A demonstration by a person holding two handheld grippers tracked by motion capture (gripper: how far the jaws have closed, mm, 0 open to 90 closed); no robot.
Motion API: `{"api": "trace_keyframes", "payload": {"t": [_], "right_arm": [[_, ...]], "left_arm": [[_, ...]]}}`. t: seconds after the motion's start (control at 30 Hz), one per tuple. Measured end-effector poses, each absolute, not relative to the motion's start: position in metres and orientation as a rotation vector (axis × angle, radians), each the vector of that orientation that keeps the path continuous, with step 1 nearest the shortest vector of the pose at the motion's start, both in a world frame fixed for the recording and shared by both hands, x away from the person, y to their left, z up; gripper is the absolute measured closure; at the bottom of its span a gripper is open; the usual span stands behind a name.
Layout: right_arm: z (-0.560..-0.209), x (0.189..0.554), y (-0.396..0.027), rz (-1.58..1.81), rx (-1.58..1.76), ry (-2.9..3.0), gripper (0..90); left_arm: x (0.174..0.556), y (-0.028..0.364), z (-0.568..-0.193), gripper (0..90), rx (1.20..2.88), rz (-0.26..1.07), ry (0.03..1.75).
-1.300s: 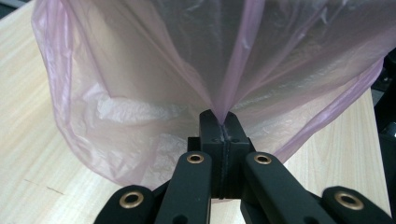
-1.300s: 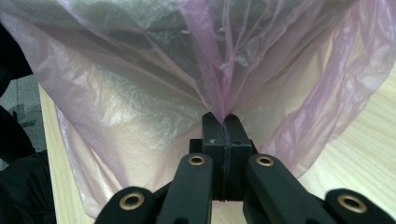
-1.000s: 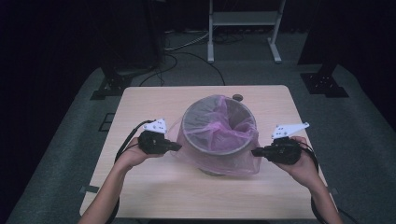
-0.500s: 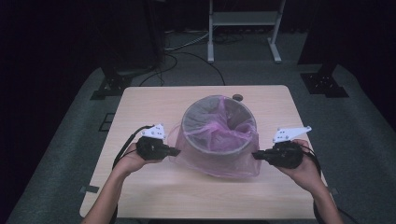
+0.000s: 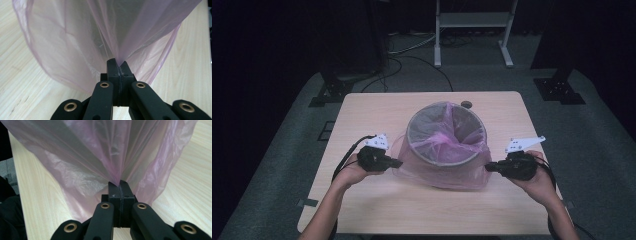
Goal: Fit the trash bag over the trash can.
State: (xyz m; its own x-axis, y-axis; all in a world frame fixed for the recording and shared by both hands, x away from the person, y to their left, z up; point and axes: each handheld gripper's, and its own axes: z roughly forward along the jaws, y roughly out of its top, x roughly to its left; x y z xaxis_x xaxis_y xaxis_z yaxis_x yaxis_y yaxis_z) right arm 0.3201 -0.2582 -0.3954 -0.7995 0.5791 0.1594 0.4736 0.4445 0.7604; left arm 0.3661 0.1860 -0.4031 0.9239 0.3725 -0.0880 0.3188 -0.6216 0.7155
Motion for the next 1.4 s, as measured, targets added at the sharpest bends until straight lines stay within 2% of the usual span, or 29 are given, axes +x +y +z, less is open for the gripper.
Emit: {"api": "trace_keyframes", "payload": {"t": [0.1, 0.17, 0.2, 0.23, 0.33, 0.37, 0.43, 0.5, 0.6, 0.67, 0.73, 1.4], "right_arm": [[-0.399, 0.32, -0.26, 1.296, 0.946, 2.56, 90.0], [-0.397, 0.317, -0.263, 1.344, 0.926, 2.551, 72.4], [-0.392, 0.311, -0.266, 1.41, 0.891, 2.528, 59.9], [-0.392, 0.311, -0.266, 1.41, 0.891, 2.528, 59.9], [-0.384, 0.303, -0.268, 1.462, 0.85, 2.496, 51.6], [-0.381, 0.301, -0.266, 1.468, 0.841, 2.491, 49.9], [-0.379, 0.301, -0.261, 1.445, 0.826, 2.488, 50.2], [-0.377, 0.304, -0.254, 1.431, 0.827, 2.485, 58.4], [-0.377, 0.31, -0.246, 1.4, 0.852, 2.487, 78.5], [-0.378, 0.312, -0.242, 1.373, 0.856, 2.496, 87.5], [-0.38, 0.315, -0.24, 1.354, 0.858, 2.511, 89.8], [-0.385, 0.318, -0.241, 1.328, 0.906, 2.531, 90.0]], "left_arm": [[0.364, 0.189, -0.403, 90.0, 2.264, 0.105, 0.488], [0.362, 0.192, -0.398, 74.4, 2.232, 0.083, 0.481], [0.36, 0.192, -0.395, 63.4, 2.218, 0.092, 0.472], [0.359, 0.192, -0.391, 63.4, 2.216, 0.097, 0.462], [0.355, 0.188, -0.379, 51.8, 2.201, 0.108, 0.426], [0.355, 0.187, -0.377, 50.7, 2.201, 0.115, 0.417], [0.356, 0.181, -0.375, 50.6, 2.195, 0.136, 0.413], [0.359, 0.175, -0.375, 56.2, 2.207, 0.158, 0.415], [0.363, 0.169, -0.38, 78.7, 2.218, 0.177, 0.418], [0.365, 0.168, -0.385, 89.7, 2.236, 0.16, 0.434], [0.367, 0.17, -0.392, 90.0, 2.25, 0.136, 0.455], [0.362, 0.18, -0.418, 90.0, 2.3, 0.038, 0.492]]}}
